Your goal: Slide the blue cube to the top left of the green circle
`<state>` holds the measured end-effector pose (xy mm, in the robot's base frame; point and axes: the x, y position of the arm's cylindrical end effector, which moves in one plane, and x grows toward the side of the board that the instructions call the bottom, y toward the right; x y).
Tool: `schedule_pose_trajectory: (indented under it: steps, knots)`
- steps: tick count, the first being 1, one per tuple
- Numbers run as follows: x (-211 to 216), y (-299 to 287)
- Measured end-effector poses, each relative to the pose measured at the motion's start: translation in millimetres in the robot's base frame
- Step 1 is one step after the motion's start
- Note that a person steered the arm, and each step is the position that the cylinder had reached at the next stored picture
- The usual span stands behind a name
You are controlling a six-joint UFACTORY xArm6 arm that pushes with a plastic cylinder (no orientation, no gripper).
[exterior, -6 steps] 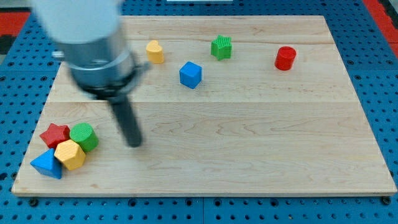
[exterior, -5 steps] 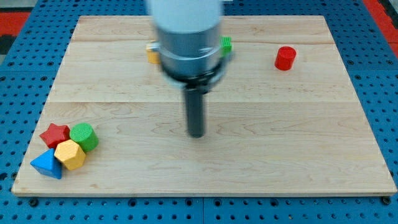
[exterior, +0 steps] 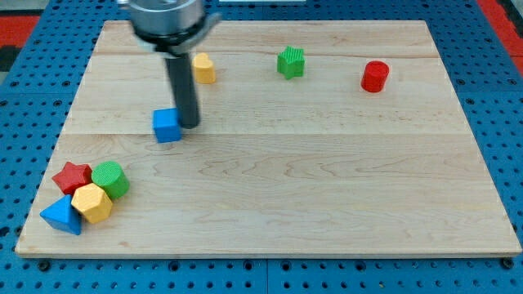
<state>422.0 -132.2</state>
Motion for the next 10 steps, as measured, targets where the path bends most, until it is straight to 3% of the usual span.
schedule_pose_trajectory:
  steps: [1,3,5,7,10]
  knots:
    - [-27,-29]
    - [-10,-52]
    - [-7,-25]
    - [29,-81]
    - [43,-93]
